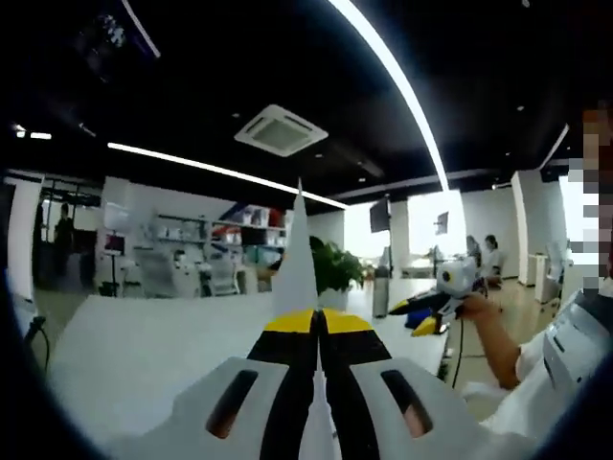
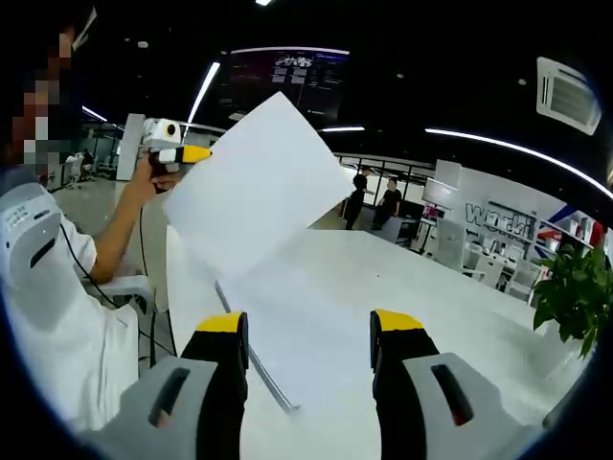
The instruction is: Grasp the top corner of one sheet in the document stack and pull a single sheet out from the document stack, separating that one sheet from the rest and lifting it clear until the single sheet is fully removed from the stack
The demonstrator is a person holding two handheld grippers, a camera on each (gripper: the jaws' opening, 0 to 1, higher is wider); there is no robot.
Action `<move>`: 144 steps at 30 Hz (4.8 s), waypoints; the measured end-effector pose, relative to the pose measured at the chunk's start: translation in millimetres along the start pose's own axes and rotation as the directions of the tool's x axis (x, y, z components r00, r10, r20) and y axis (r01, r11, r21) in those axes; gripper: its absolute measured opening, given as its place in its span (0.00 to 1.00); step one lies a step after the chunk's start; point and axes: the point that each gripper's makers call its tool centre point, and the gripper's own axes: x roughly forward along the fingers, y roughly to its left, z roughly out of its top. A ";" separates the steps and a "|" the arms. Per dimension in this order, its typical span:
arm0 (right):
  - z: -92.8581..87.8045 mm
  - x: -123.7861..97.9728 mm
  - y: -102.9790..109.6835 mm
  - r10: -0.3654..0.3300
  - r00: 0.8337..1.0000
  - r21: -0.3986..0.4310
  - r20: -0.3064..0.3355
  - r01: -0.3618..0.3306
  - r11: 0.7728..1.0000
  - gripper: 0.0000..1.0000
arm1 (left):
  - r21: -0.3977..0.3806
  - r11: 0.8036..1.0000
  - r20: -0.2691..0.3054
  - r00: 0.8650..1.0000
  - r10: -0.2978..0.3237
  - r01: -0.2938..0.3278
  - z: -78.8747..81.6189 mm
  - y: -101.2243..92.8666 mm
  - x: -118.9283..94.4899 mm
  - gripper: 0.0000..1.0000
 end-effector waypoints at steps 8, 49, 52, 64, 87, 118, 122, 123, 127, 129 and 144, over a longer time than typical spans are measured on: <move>-0.6 0.8 1.3 0.005 1.000 -0.005 -0.006 -0.005 1.000 0.51 | -0.043 0.997 0.023 0.998 0.059 -0.058 6.8 27.2 -15.7 0.02; -5.3 2.2 0.6 0.004 1.000 -0.008 -0.026 -0.005 1.000 0.51 | -0.044 0.844 -0.443 0.767 0.464 -0.535 -139.6 212.2 -74.5 0.02; -6.5 2.8 1.3 0.007 1.000 -0.008 -0.031 -0.007 1.000 0.51 | -0.004 0.851 -0.476 0.750 0.460 -0.525 -148.7 213.7 -77.3 0.02; -9.5 3.5 2.1 0.015 0.999 -0.010 -0.043 -0.015 1.000 0.51 | -0.133 0.884 -0.460 0.818 0.345 -0.447 -138.4 196.5 -78.0 0.02; -13.6 6.5 6.1 0.026 0.997 -0.023 -0.068 -0.028 0.999 0.51 | -0.175 0.816 -0.556 0.739 0.380 -0.551 -180.1 223.0 -94.0 0.03; -13.2 6.5 7.7 0.035 0.997 -0.034 -0.072 -0.038 0.999 0.51 | -0.089 0.861 -0.656 0.680 0.327 -0.500 -204.2 213.5 -91.9 0.03; -14.0 6.8 8.5 0.037 0.997 -0.034 -0.074 -0.039 0.999 0.51 | 0.033 0.888 -0.675 0.645 0.358 -0.458 -207.7 217.9 -98.5 0.04; -14.1 6.9 8.7 0.038 0.996 -0.034 -0.075 -0.040 0.999 0.51 | 0.063 0.888 -0.671 0.639 0.375 -0.455 -207.4 221.0 -99.4 0.06; -14.0 6.8 10.6 0.043 0.996 -0.038 -0.077 -0.046 0.998 0.51 | 0.092 0.888 -0.663 0.637 0.392 -0.450 -207.9 224.3 -98.6 0.11; -13.7 6.5 10.6 0.043 0.996 -0.039 -0.077 -0.046 0.998 0.51 | 0.123 0.890 -0.662 0.632 0.404 -0.440 -209.0 226.7 -98.5 0.15; -14.5 6.0 8.5 0.039 0.996 -0.031 -0.078 -0.042 0.999 0.51 | 0.235 0.891 -0.689 0.580 0.435 -0.389 -218.5 233.8 -108.0 0.30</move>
